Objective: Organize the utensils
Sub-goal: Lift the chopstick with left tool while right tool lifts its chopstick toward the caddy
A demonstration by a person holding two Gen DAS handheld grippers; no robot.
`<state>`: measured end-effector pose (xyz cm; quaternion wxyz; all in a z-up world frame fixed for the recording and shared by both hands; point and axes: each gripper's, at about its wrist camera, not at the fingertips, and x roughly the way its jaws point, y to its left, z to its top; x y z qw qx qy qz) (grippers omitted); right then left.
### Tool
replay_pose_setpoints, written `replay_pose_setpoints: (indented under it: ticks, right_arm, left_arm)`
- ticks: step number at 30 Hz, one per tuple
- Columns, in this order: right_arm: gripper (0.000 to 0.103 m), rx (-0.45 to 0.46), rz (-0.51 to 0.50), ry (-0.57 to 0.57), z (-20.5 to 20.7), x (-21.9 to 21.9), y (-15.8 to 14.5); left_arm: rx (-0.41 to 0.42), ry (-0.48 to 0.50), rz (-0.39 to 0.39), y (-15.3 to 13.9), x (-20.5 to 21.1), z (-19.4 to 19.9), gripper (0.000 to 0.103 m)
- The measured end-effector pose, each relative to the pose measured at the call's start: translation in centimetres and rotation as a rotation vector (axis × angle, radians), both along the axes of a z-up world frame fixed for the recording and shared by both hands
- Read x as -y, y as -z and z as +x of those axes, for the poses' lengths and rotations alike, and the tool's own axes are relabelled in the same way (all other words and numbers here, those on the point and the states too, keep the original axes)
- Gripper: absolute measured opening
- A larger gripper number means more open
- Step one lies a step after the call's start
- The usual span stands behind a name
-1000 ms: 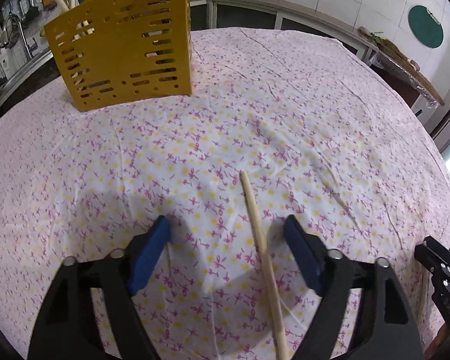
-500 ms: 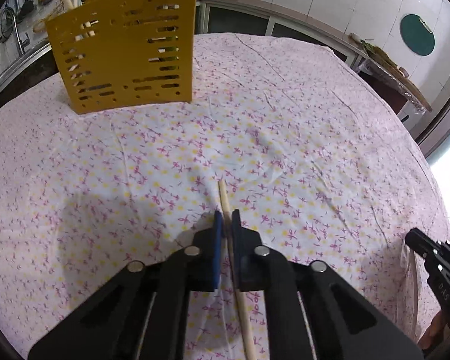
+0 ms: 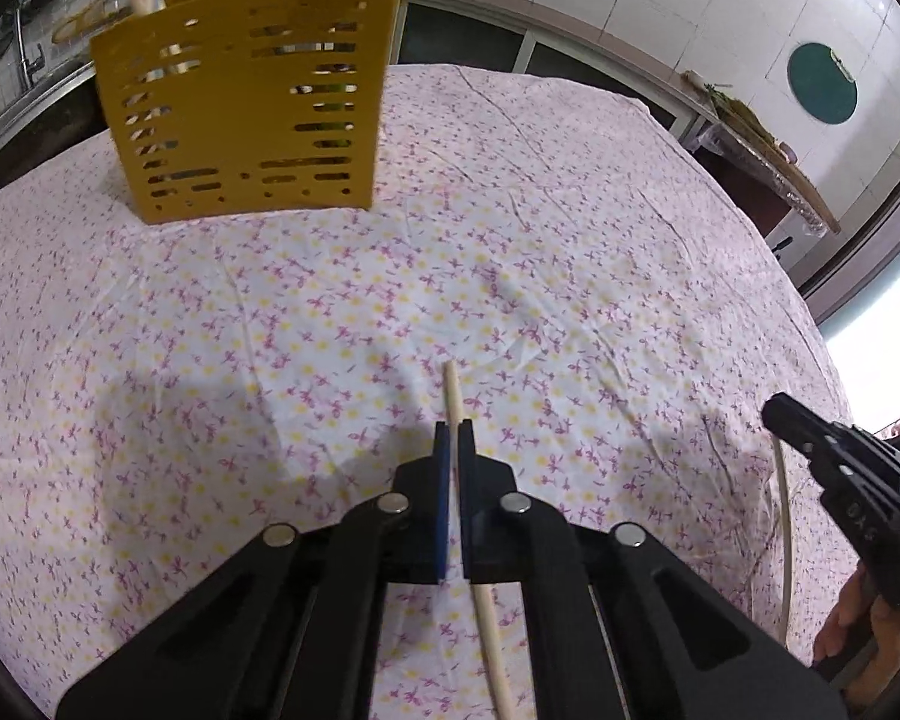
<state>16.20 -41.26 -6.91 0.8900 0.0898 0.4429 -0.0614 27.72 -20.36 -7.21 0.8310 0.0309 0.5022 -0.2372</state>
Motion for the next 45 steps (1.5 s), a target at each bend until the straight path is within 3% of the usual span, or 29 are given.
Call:
replay_pose_setpoints:
  ticks: [9,23,27,30,34,40,45]
  right_arm:
    - [0.006,-0.028,0.044,0.029,0.3,2.0,2.4]
    - [0.006,-0.038,0.076,0.029,-0.3,2.7,3.6]
    - [0.006,-0.041,0.079,0.033,-0.3,2.9,3.6]
    - [0.006,-0.052,0.072,0.029,-0.3,2.9,3.6]
    - [0.006,-0.065,0.071,0.026,-0.2,3.0,3.9]
    - [0.006,-0.065,0.070,0.027,-0.1,3.0,4.0]
    - [0.006,-0.055,0.065,0.022,-0.1,2.5,3.7]
  left_arm:
    - [0.007,-0.001,0.089,1.3,2.1,0.6,0.003]
    - [-0.002,0.013,0.152,1.9,3.8,0.9,0.006]
    - [-0.017,0.028,0.139,2.4,3.9,1.1,0.038]
    - [-0.006,0.035,0.165,2.6,4.4,0.8,0.041]
    - [-0.015,0.037,0.166,2.9,4.8,1.1,0.036]
    - [-0.022,0.041,0.157,2.9,3.3,1.7,0.008]
    - [-0.026,0.037,0.097,2.1,1.8,1.4,0.006]
